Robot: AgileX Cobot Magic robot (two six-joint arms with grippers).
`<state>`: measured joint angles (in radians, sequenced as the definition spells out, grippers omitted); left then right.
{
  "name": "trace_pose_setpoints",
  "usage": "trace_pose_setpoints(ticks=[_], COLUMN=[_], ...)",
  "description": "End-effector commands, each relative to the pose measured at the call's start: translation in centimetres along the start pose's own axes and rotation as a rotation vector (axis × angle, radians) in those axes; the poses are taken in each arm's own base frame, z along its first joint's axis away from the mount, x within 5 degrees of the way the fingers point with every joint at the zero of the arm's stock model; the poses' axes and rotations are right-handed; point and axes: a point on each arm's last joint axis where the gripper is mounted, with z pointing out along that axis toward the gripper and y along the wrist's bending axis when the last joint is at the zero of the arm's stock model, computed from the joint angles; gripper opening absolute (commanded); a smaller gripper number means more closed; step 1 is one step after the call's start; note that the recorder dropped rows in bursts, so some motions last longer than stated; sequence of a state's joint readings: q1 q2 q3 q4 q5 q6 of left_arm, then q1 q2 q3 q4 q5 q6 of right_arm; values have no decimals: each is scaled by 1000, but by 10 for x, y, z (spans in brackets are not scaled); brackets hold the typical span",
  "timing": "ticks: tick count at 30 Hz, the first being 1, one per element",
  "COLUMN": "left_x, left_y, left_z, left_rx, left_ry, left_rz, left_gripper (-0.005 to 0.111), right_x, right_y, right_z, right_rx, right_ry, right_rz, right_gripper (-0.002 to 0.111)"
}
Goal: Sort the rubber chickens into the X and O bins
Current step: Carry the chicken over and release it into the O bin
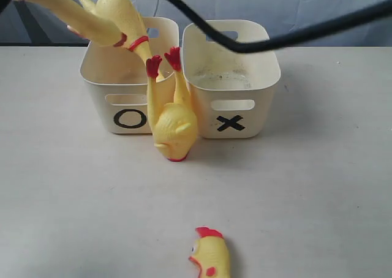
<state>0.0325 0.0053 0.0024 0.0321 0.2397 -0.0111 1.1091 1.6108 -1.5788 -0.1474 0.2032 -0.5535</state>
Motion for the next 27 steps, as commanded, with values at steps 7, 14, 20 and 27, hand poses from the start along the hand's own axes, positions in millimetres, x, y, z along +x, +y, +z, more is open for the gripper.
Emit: trace_pose_setpoints(ticks=[7,14,20,27], left_x=[-1,-1,-1,-1], left_y=[0,0,0,0], left_z=[-1,-1,-1,-1], left_rx=[3,3,3,3], left_ry=[-8,-8,-8,-8], left_rz=[-3,-3,-3,-3], left_gripper=[0,0,0,0], right_x=[95,163,219,205], right_y=[-32,-35,-36,-35], right_z=[59,79,85,89], right_rx=[165,154,127,173], right_ry=[66,230,393,305], right_rz=[162,177,299,324], right_gripper=[-1,-1,3,67])
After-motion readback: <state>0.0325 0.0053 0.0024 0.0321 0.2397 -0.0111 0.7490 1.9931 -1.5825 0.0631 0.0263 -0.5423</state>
